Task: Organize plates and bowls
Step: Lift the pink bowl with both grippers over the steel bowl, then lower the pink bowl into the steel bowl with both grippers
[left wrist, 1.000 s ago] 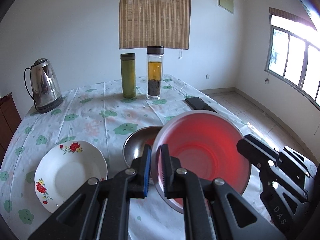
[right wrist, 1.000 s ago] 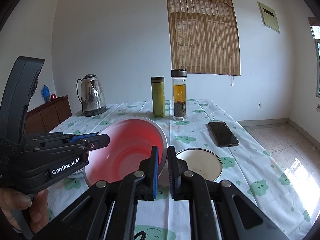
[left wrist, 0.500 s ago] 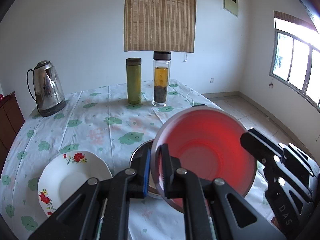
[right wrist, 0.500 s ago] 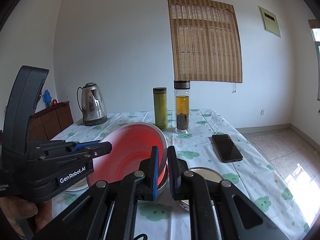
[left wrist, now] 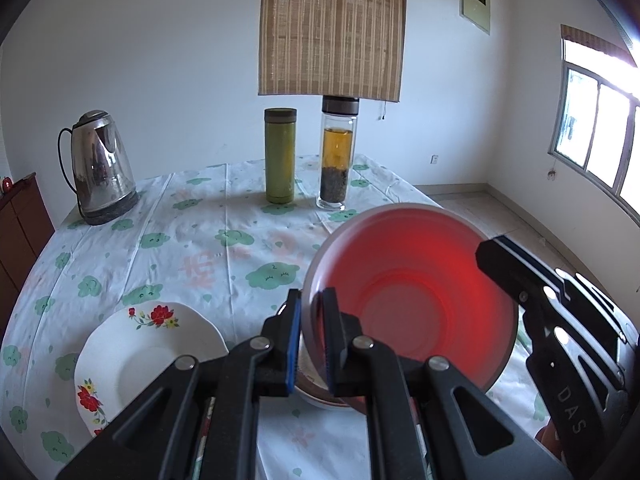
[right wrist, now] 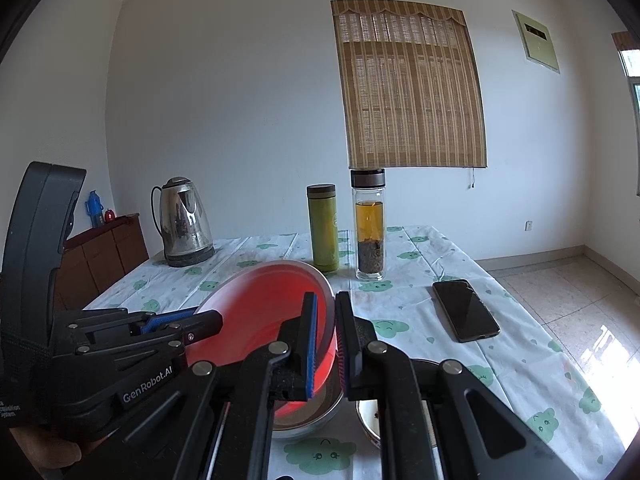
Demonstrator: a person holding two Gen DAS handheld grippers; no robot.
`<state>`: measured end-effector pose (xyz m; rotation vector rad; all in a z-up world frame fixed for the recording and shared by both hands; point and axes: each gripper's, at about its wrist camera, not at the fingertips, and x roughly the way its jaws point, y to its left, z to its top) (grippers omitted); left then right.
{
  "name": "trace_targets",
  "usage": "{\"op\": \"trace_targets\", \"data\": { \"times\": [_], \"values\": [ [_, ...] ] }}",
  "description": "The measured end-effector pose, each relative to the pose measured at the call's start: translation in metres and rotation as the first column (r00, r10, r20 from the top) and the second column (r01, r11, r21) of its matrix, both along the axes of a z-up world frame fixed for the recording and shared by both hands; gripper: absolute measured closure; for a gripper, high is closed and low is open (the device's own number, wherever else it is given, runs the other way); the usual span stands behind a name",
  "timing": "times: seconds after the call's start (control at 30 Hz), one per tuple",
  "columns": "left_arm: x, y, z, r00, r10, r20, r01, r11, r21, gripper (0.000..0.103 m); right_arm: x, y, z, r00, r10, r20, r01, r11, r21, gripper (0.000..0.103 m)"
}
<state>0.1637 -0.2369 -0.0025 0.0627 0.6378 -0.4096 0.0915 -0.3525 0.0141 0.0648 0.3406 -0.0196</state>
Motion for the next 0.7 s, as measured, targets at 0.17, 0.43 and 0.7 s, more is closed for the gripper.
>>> {"op": "trace_targets", "data": {
  "times": [0.17,0.43,0.7],
  "values": [
    [0.004,0.001,-0.004,1.000,0.004,-0.006,-0.004,1.000,0.004,0.096,0.009,-0.002,-0.008,1.000,-0.003,-0.018,0.004,1.000,0.013,0.093],
    [0.009,-0.001,-0.010,1.000,-0.002,-0.017,0.002,1.000,0.013,0.096,0.021,-0.005,-0.020,0.999,-0.017,-0.049,0.019,1.000,0.023,0.093],
    [0.014,-0.003,-0.015,1.000,-0.008,-0.023,0.008,1.000,0.015,0.096,0.029,-0.008,-0.029,0.997,-0.024,-0.078,0.026,0.999,0.023,0.093]
  ]
}}
